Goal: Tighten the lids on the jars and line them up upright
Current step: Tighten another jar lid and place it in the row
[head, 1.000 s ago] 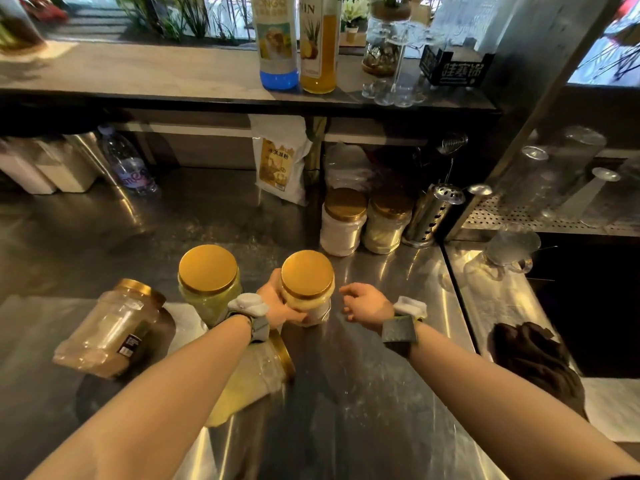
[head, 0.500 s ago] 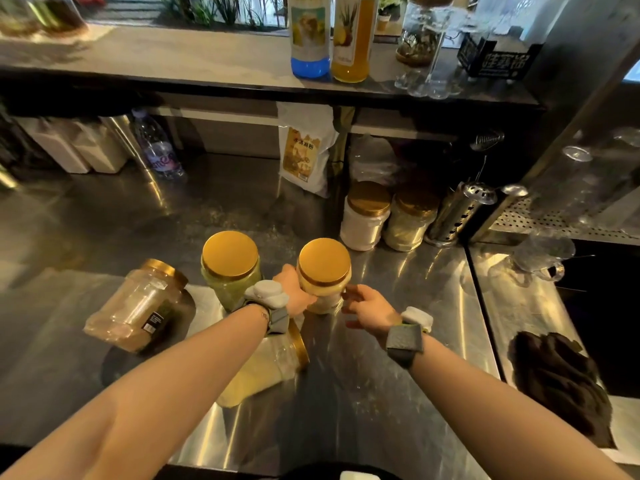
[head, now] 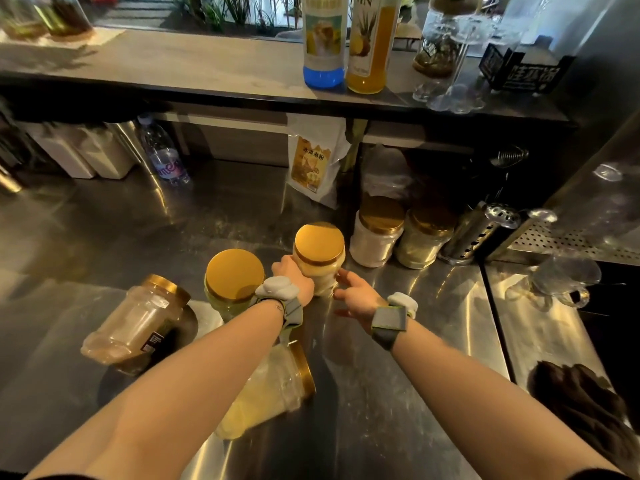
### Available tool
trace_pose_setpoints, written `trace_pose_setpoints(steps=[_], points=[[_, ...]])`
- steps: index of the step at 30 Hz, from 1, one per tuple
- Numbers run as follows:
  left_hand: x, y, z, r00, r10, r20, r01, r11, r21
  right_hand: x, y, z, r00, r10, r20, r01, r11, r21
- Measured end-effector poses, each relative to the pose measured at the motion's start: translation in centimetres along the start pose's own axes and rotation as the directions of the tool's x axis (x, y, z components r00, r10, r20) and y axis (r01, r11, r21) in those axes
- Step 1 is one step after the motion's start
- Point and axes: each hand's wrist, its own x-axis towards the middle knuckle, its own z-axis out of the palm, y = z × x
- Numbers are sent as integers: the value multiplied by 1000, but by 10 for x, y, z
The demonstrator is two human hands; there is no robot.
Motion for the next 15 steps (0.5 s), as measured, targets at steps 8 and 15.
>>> trace_pose_setpoints(steps=[8,15], points=[[24,14,4,996,73,-46,-82,968,-239,31,-19,0,999,-24,-34,24,1000,8],[37,17,3,988,157,2,-148,932,-331,42,-26,-4,999,-28,-42,28,1000,3]])
